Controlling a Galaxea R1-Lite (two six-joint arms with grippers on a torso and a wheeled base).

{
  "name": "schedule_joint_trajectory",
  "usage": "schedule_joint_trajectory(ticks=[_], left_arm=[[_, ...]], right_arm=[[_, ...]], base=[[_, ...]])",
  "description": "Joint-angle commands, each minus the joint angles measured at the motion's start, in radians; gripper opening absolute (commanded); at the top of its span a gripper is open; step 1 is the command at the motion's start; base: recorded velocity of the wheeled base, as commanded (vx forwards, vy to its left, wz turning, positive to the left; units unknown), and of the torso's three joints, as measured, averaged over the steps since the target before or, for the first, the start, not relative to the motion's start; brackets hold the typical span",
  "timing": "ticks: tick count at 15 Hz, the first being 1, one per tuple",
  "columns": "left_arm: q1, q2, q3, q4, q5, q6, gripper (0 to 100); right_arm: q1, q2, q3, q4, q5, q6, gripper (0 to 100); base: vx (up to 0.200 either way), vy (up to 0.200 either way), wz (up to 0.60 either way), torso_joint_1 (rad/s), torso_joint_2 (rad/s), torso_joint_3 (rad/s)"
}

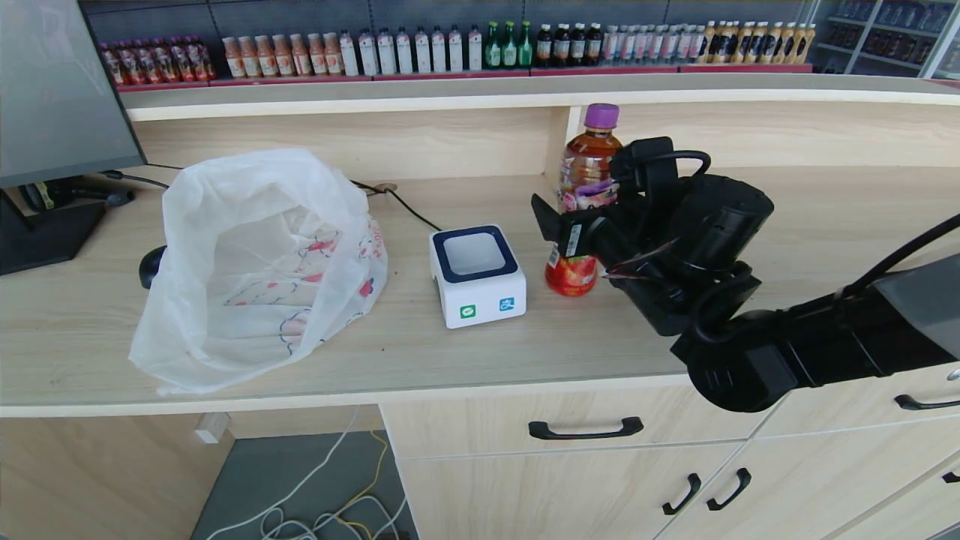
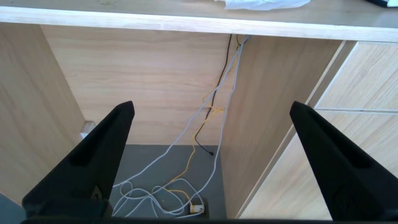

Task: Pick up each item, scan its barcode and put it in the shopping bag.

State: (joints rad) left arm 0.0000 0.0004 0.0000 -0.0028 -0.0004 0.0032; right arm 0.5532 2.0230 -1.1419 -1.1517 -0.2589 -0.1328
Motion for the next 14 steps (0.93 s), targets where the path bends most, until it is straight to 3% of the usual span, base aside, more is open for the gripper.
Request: schedule_joint_trajectory(ticks=[1,3,4,14], left_arm=[[0.000,0.000,0.000,0.000,0.000,0.000,100],[0.000,0.000,0.000,0.000,0.000,0.000,100],[0.000,0.000,0.000,0.000,0.000,0.000,100],[0.000,0.000,0.000,0.000,0.000,0.001,100]], right_arm=[[0.001,0.000,0.001,-0.002,0.000,-0.001,100],[0.001,-0.001,0.001,-0.003,0.000,-0.001,100],[0.001,-0.001,0.001,-0.003,0.000,-0.001,0],[-0.002,-0.024,-0.006,-0.003,0.000,-0.014,0]], base=[[0.000,0.000,0.00,0.000,0.00,0.000],[0.000,0.000,0.00,0.000,0.00,0.000],[0.000,0.000,0.00,0.000,0.00,0.000],[0.000,0.000,0.00,0.000,0.00,0.000]])
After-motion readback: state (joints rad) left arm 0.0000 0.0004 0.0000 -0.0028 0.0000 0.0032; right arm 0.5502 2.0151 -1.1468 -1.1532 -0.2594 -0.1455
